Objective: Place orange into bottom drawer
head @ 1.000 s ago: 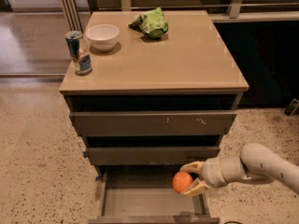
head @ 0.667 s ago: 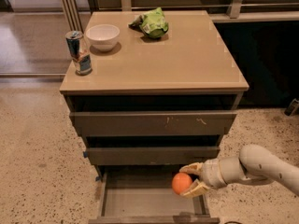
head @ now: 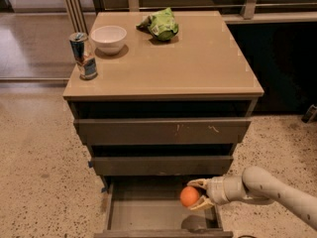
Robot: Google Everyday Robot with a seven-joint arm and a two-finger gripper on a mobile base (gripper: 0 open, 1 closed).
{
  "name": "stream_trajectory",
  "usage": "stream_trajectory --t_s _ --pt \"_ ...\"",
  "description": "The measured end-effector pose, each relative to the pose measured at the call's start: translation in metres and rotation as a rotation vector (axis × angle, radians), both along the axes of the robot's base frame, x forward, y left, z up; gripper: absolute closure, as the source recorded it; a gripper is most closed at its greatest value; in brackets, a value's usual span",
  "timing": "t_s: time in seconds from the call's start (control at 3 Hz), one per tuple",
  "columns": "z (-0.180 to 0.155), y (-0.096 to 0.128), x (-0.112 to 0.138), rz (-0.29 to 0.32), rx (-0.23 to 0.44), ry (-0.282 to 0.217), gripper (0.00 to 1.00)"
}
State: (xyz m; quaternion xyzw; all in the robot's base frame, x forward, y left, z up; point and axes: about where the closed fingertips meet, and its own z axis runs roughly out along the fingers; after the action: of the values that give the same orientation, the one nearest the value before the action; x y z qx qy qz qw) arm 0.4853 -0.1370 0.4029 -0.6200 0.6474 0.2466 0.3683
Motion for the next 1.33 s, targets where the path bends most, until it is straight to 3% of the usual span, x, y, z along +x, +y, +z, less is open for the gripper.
stream_trajectory --t_s 0.33,0.67,1.0,1.33 --pt "-0.069 0.009 0.026 0.022 0.026 -0.049 1.0" --pt "-0.144 0.01 0.054 -0.015 0.064 -0.026 1.0" --pt "-0.145 0.011 0.054 -0.013 0.062 -0.027 1.0" --pt "-0.174 0.009 0.057 -0.017 0.039 -0.041 1.0"
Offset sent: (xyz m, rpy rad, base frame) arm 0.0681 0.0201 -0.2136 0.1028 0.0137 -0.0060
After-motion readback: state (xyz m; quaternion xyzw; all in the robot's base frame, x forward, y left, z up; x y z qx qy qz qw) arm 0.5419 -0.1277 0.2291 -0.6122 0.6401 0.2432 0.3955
